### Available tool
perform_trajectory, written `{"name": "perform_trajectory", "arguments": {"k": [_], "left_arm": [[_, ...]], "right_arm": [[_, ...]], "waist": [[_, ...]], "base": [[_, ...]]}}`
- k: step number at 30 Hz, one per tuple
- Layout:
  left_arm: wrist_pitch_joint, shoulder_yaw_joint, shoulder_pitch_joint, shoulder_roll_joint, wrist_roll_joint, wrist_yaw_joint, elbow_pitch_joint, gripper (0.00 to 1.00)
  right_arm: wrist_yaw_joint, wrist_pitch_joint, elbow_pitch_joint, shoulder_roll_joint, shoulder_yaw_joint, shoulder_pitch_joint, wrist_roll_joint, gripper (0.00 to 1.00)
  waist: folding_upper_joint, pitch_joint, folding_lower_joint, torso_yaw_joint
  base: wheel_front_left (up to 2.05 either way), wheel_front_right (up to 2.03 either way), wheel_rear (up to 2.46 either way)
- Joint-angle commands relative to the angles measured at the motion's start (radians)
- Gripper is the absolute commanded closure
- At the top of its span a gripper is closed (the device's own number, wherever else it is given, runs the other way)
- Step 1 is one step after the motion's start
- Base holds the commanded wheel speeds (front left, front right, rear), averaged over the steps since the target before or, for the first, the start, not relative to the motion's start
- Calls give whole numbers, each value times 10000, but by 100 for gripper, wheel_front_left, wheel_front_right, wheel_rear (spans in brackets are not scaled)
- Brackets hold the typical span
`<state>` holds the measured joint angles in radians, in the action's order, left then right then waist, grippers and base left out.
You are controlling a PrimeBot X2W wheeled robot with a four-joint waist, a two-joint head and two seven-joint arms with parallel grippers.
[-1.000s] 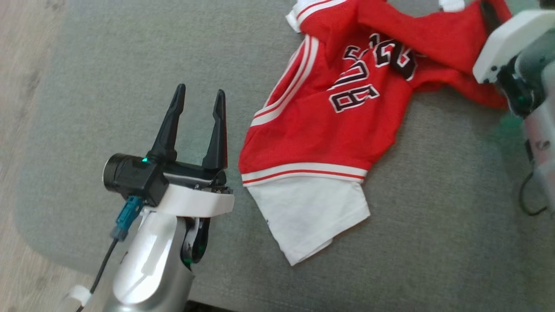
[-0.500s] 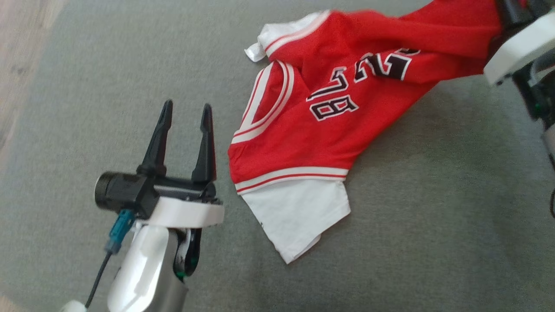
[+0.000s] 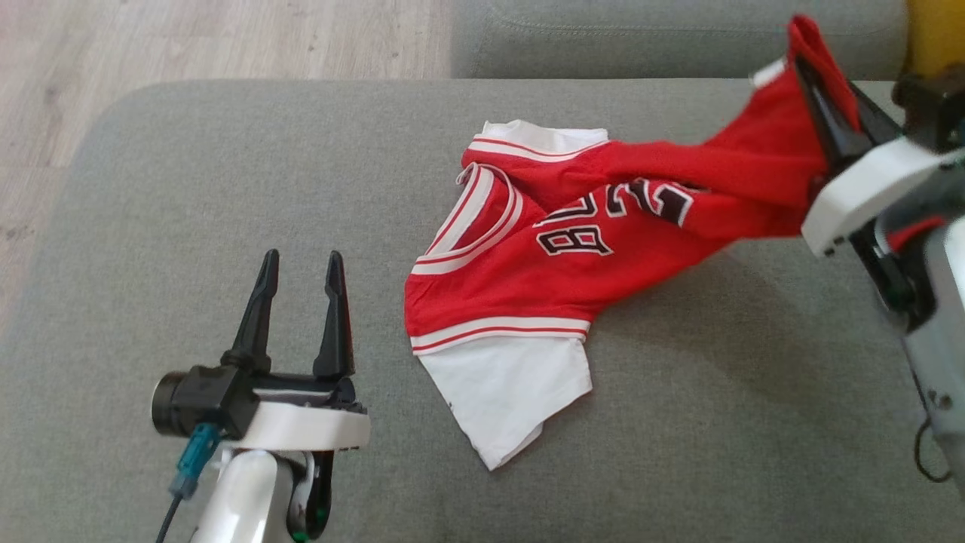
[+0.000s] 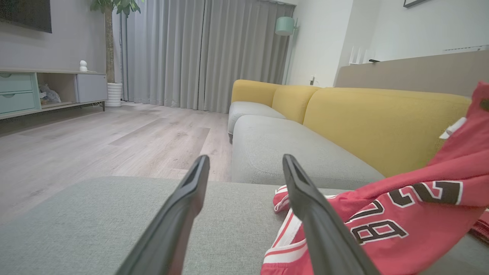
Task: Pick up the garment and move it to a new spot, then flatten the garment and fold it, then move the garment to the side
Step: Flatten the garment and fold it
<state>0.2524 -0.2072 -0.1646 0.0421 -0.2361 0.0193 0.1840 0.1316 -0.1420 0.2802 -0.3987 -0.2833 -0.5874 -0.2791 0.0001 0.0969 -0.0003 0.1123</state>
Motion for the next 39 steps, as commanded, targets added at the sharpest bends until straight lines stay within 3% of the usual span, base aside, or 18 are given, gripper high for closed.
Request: {"name": "perform_trajectory", "arguments": {"k": [1, 8, 15, 16, 23, 27, 33, 39], "left_arm": [[93, 373, -293, 82, 133, 32, -395, 0], [93, 155, -455, 82, 125, 111, -468, 0], [93, -86, -870, 82, 98, 152, -485, 0], [93, -162, -967, 82, 74, 149, -480, 0], [93, -364, -1225, 82, -51, 68, -459, 0], [93, -258, -1226, 82, -31, 19, -469, 0], [93, -52, -1135, 82, 29, 41, -501, 0], [93, 148, -988, 82, 169, 138, -491, 0]], "right_arm": [[-9, -109, -441, 33, 84, -131, 113, 100], [-9, -1045, -731, 557, 1330, 345, 776, 100], [-9, -1665, 1080, 1019, 2687, -988, 1037, 100], [-9, -1546, 1888, 1096, 3124, -1598, 1207, 0], [-9, -62, 4309, 1181, 4560, -3110, 2496, 0], [-9, 999, 4665, 1400, 4316, -3134, 2747, 0], [-9, 2204, 4223, 1783, 3840, -2398, 2286, 0], [-9, 3036, 2456, 2588, 3327, -395, 1529, 0]], "waist": [[-1, 21, 3, 14], [-1, 521, 3, 345], [-1, 1281, 3, 828], [-1, 1436, 3, 926], [-1, 1561, 3, 1084], [-1, 1391, 3, 858], [-1, 1075, 3, 363], [-1, 731, 3, -352]], "base": [[0, 0, 0], [0, 0, 0], [0, 0, 0], [0, 0, 0], [0, 0, 0], [0, 0, 0], [0, 0, 0], [0, 0, 0]]}}
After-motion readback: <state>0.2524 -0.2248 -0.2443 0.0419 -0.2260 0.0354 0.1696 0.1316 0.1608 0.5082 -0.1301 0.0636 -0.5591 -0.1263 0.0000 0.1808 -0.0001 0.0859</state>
